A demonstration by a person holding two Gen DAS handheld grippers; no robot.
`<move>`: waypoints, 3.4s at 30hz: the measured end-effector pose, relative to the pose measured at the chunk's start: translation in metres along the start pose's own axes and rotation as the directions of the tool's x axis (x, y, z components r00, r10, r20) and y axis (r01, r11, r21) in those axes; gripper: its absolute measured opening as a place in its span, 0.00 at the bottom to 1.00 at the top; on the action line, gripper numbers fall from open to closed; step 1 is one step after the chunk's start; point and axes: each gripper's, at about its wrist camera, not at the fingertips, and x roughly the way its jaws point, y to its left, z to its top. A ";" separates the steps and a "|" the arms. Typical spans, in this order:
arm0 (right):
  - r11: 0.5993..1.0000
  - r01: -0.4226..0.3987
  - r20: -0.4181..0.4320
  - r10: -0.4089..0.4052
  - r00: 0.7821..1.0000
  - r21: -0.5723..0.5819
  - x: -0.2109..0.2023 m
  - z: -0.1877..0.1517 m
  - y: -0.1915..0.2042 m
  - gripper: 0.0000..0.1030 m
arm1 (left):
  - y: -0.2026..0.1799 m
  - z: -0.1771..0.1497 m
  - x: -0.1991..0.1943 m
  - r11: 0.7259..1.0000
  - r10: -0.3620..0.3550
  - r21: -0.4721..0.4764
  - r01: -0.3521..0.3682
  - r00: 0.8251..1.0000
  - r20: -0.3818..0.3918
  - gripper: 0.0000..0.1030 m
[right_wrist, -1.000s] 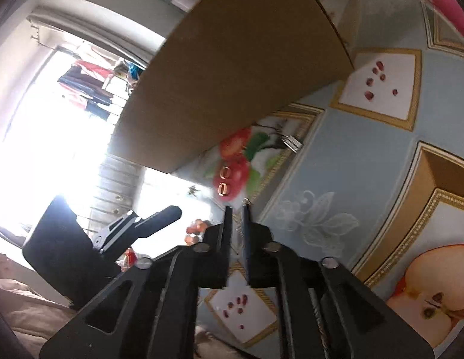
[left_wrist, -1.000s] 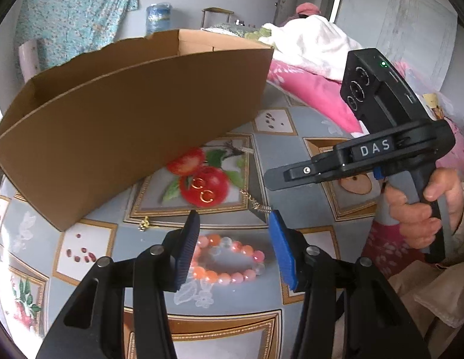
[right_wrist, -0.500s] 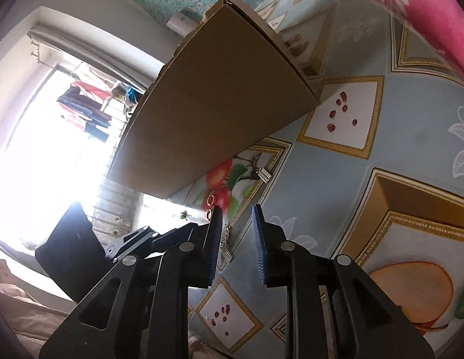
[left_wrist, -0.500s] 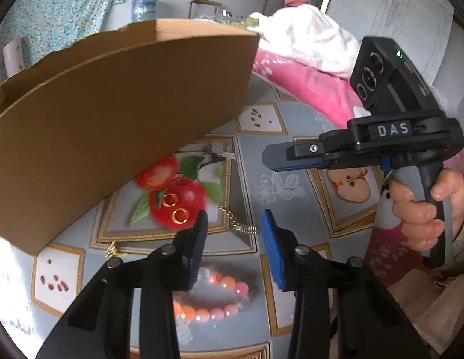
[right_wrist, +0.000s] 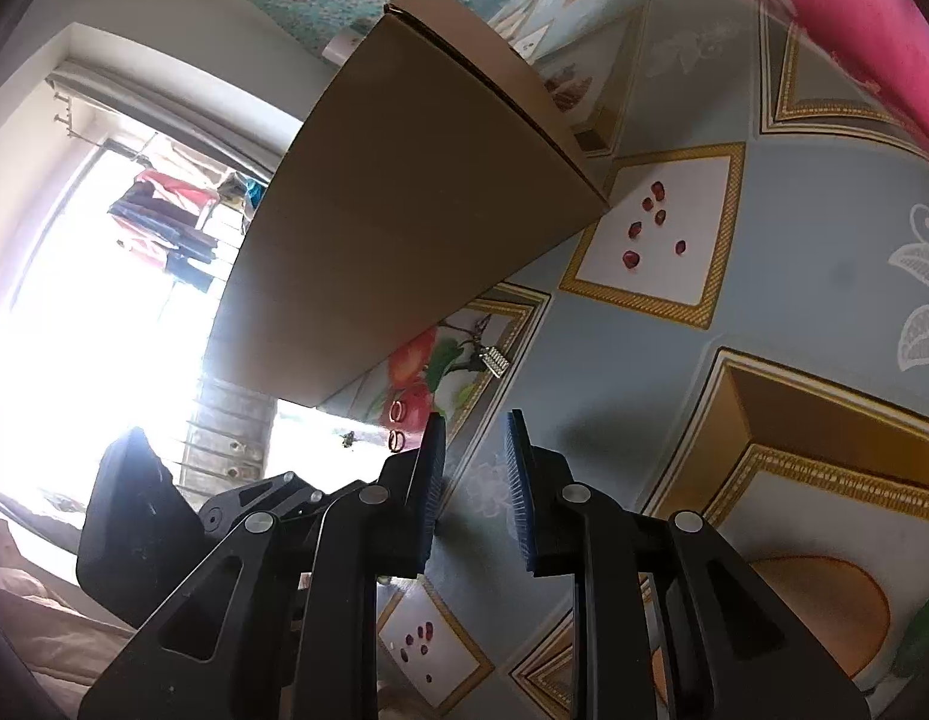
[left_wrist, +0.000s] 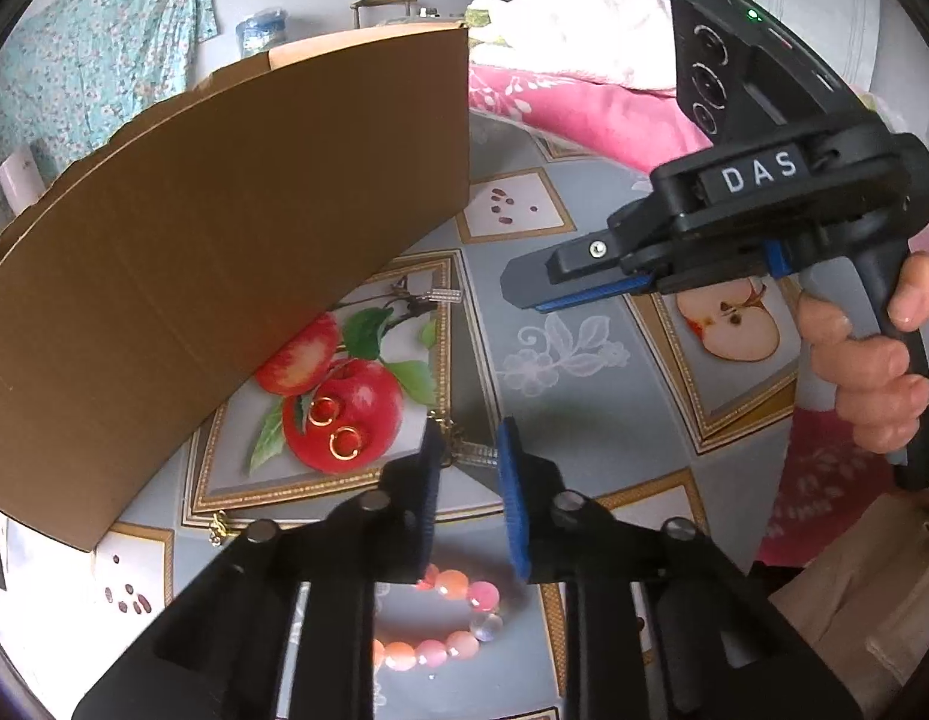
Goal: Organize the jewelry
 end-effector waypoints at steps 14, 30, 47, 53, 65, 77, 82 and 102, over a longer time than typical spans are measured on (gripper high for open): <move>0.991 0.103 0.033 -0.100 0.994 -0.085 -0.007 0.009 0.011 0.21 | 0.003 -0.003 -0.003 1.000 -0.022 -0.020 0.022 0.999 0.030 0.05; 0.849 0.333 0.096 -0.323 0.941 -0.409 0.019 0.017 0.057 0.21 | 0.012 -0.006 -0.017 0.999 -0.004 -0.046 0.009 0.996 0.093 0.04; 0.668 0.404 0.098 -0.446 0.890 -0.625 0.045 0.016 0.069 0.13 | 0.025 -0.009 -0.032 0.996 0.036 -0.086 -0.025 0.990 0.136 0.04; 0.698 0.371 0.065 -0.424 0.903 -0.613 0.048 0.013 0.068 0.03 | 0.031 -0.010 -0.036 0.993 0.041 -0.118 -0.023 0.987 0.155 0.04; 0.780 0.344 0.096 -0.347 0.933 -0.523 0.003 0.014 0.060 0.02 | 0.047 -0.008 -0.062 0.981 0.059 -0.194 -0.016 0.973 0.221 0.04; 0.791 0.186 0.255 -0.039 0.966 -0.583 -0.085 0.059 0.144 0.02 | 0.083 0.045 -0.154 0.981 0.080 -0.195 0.013 0.884 0.461 0.04; 0.801 0.144 0.195 -0.035 0.980 -0.582 -0.053 0.096 0.153 0.02 | 0.125 0.076 -0.129 0.955 0.068 -0.292 0.052 0.920 0.386 0.04; 0.883 0.166 0.010 -0.180 0.984 -0.439 0.021 0.151 0.122 0.07 | 0.223 0.087 -0.017 0.772 -0.070 -0.635 0.031 0.997 -0.037 0.05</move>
